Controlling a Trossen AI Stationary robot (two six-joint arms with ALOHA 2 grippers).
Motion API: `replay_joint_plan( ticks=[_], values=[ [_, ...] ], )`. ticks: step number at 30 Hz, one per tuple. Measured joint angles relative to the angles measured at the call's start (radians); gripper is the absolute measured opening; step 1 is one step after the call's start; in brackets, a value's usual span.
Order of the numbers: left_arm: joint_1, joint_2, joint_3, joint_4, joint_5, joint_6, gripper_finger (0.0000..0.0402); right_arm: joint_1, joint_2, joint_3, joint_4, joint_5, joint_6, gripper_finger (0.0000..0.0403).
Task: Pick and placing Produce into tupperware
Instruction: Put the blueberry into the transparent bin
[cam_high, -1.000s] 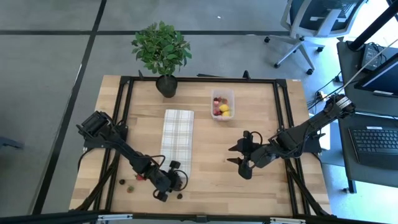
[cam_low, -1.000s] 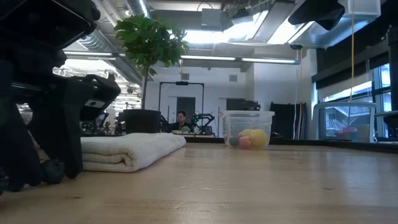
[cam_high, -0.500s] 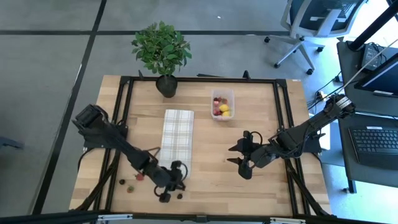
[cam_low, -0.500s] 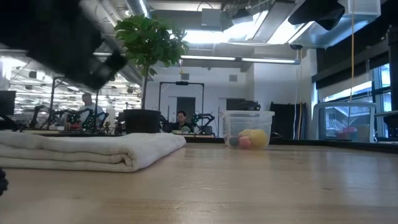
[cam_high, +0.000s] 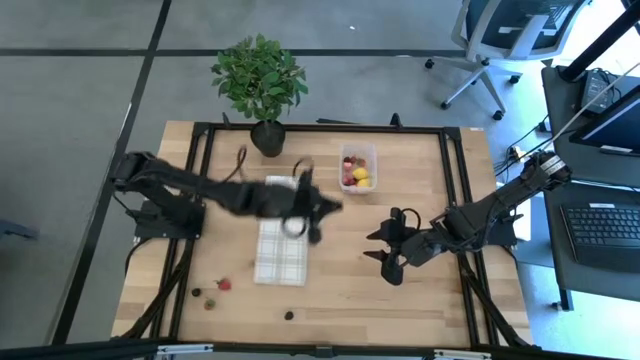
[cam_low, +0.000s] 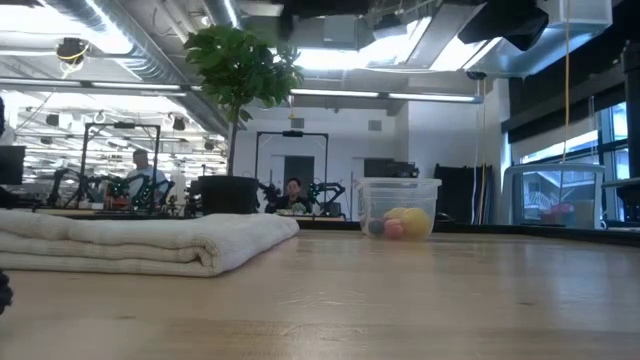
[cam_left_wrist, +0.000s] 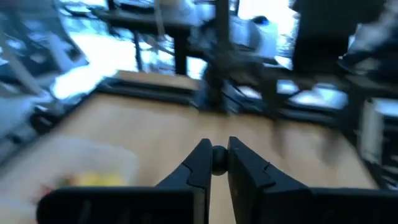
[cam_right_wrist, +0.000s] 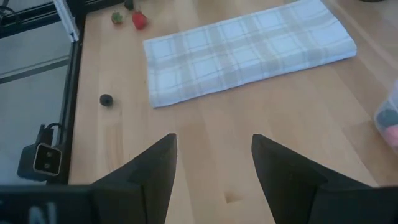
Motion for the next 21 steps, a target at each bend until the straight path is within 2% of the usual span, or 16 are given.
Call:
replay_joint_plan(
  ticks=[4, 9, 14, 21],
  values=[
    [0.166, 0.069, 0.105, -0.135, 0.065, 0.042, 0.0025, -0.013, 0.0, 0.0, -0.001, 0.001, 0.001, 0.0211],
    [0.317, 0.189, 0.2, -0.181, 0.206, 0.084, 0.0021, -0.03, 0.0, 0.0, -0.009, 0.004, 0.005, 0.0211],
    [0.391, 0.318, 0.269, -0.188, 0.258, 0.112, 0.0035, -0.03, 0.0, 0.0, -0.01, 0.023, 0.005, 0.0211],
    [0.432, 0.485, 0.32, -0.192, 0.303, 0.113, 0.0023, -0.031, 0.0, 0.0, -0.011, 0.025, 0.005, 0.0211]
  ],
)
